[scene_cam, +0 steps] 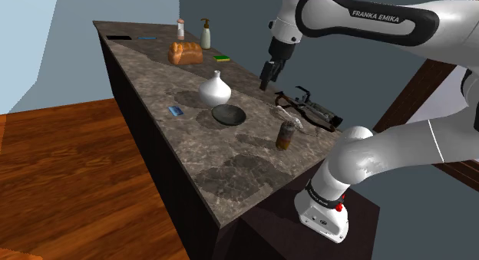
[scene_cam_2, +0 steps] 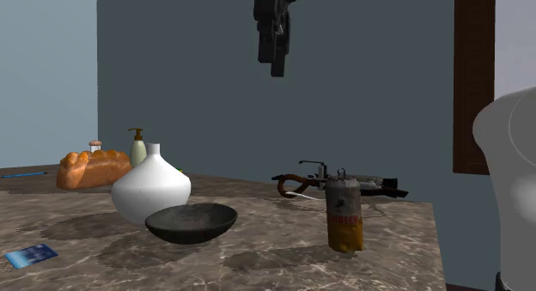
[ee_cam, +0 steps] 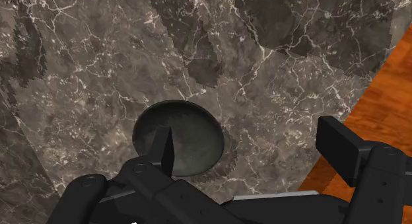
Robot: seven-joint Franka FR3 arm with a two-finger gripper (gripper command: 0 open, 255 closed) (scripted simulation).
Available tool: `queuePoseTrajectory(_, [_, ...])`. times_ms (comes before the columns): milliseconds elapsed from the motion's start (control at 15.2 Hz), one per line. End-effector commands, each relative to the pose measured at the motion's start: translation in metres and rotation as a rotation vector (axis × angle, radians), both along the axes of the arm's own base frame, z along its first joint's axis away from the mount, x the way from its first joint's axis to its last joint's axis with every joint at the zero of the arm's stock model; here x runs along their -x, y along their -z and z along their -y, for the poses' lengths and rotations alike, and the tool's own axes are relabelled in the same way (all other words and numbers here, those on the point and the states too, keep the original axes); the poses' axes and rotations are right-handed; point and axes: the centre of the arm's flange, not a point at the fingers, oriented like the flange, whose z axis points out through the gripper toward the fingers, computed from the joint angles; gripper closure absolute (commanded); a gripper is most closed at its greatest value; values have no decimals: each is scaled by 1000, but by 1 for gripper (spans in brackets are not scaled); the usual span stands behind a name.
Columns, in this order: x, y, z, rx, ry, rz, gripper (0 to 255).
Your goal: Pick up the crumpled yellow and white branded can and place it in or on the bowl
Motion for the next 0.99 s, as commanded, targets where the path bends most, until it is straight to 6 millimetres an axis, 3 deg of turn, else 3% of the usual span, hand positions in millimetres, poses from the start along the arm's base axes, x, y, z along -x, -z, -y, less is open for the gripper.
queuePoseTrajectory(0, [0, 0, 0, 0, 0, 0, 0])
queuePoseTrajectory(924, [43, 137, 116, -74, 77, -137, 0])
